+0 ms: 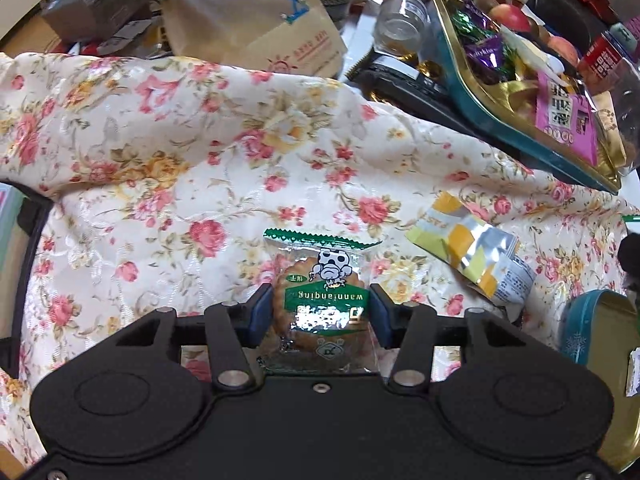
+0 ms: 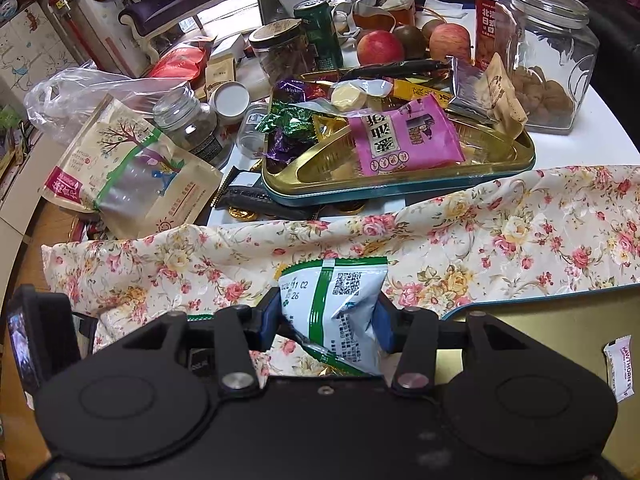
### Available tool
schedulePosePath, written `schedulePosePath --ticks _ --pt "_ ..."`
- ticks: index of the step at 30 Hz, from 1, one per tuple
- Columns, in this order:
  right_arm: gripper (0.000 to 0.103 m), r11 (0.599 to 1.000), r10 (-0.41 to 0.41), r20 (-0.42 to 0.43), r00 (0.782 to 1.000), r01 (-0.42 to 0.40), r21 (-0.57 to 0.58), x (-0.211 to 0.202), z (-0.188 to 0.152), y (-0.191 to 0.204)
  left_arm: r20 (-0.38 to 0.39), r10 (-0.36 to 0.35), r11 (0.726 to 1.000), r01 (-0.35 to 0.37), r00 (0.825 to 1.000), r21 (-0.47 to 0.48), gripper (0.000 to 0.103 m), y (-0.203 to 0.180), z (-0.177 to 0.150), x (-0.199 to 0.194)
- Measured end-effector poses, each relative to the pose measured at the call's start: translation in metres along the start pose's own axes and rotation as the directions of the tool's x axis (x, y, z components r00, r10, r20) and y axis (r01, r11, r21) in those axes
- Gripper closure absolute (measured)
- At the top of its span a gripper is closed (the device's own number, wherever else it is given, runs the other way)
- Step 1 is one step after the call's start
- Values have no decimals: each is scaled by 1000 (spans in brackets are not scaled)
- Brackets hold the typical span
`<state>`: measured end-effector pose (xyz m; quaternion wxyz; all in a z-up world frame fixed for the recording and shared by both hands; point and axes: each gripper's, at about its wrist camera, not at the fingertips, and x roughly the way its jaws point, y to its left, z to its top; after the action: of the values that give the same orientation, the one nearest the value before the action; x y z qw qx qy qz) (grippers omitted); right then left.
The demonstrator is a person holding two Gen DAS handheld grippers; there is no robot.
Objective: Organize snacks
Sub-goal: 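Carry both held snacks over the gold tray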
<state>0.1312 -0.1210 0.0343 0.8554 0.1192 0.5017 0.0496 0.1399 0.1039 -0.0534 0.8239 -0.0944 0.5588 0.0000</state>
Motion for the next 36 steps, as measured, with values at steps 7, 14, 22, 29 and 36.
schedulePosePath --ticks 7,14,22,29,36 --pt "53 1000 4 -4 1000 -4 -18 -1 -2 3 42 -1 998 4 999 -56 47 23 7 -41" --pt "53 1000 4 2 1000 -3 -25 -6 -4 -1 109 62 996 -56 992 -65 47 22 10 -72" --pt "53 998 36 -11 999 -37 -49 -10 -7 3 128 118 988 -103 985 -119 47 15 14 -95" --pt "53 995 94 -85 992 -97 -33 -8 -15 -5 136 129 987 -115 982 -109 47 3 12 -110" --pt "53 999 7 -51 999 -5 49 -26 -9 -46 126 86 994 -77 988 -73 47 -23 5 -116"
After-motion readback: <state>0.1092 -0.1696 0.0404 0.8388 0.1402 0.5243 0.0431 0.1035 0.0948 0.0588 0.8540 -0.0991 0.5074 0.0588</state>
